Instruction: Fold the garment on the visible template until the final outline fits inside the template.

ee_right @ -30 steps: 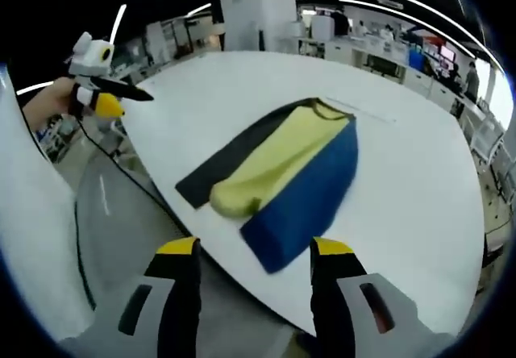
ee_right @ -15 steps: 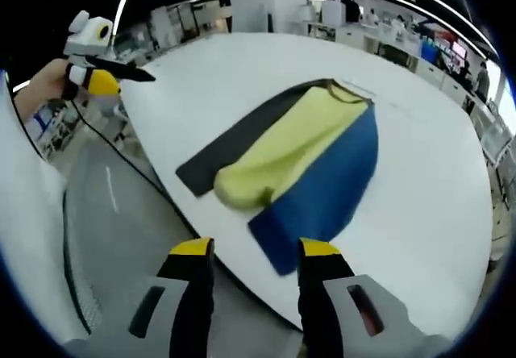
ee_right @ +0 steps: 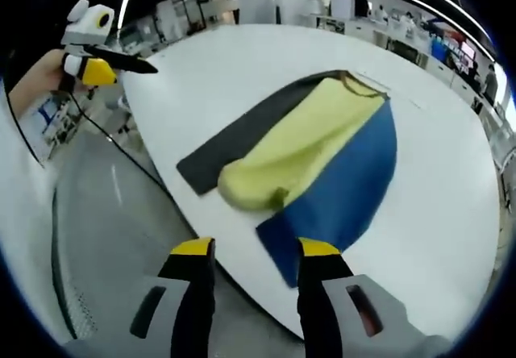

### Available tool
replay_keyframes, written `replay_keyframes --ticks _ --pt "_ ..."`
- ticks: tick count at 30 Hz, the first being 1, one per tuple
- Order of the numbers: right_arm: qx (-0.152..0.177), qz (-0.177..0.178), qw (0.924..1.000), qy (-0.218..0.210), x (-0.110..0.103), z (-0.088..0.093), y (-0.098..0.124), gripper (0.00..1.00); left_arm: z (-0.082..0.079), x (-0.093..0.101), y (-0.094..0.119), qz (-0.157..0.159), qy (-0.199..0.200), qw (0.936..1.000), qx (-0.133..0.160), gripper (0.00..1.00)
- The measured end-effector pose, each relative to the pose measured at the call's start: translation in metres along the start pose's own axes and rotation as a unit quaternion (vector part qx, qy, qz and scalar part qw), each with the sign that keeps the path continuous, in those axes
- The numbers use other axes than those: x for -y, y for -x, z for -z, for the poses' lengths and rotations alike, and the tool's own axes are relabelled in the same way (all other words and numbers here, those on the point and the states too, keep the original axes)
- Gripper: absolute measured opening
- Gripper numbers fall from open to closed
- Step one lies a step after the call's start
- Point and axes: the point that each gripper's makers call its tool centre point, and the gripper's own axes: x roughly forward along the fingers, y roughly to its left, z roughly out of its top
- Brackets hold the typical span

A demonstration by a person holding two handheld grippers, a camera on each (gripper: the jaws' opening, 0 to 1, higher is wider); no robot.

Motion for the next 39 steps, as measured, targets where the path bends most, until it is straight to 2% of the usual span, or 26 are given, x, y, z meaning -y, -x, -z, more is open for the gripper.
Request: replay_keyframes --ticks 7,10,15,27,39 --pt "-0.006 -0.014 0.9999 0.006 -0.006 -0.002 -0.012 0.38 0.004 -0.009 0.002 -0.006 0.006 1.0000 -0.004 0.89" --pt "-0.013 -0.011 0.9996 0.023 -0.003 -0.001 -0.022 0.38 0.004 -0.009 0.001 -0.005 0.008 0.9999 -0.005 0.89" --pt "-0.028 -0.012 0.9987 0.042 -0.001 0.004 -0.031 0.31 0.004 -0.014 0.001 -0.008 0.010 0.9999 -0.007 0.89" --pt "-0.036 -0.019 0.9983 0.043 -0.004 0.007 -0.050 0.30 0.006 -0.023 0.004 -0.021 0.014 0.9996 -0.010 0.91" --pt "-0.053 -0.012 0.9977 0.041 0.004 0.016 -0.066 0.24 0.007 -0.031 0.007 -0.030 0.013 0.9994 -0.012 0.92"
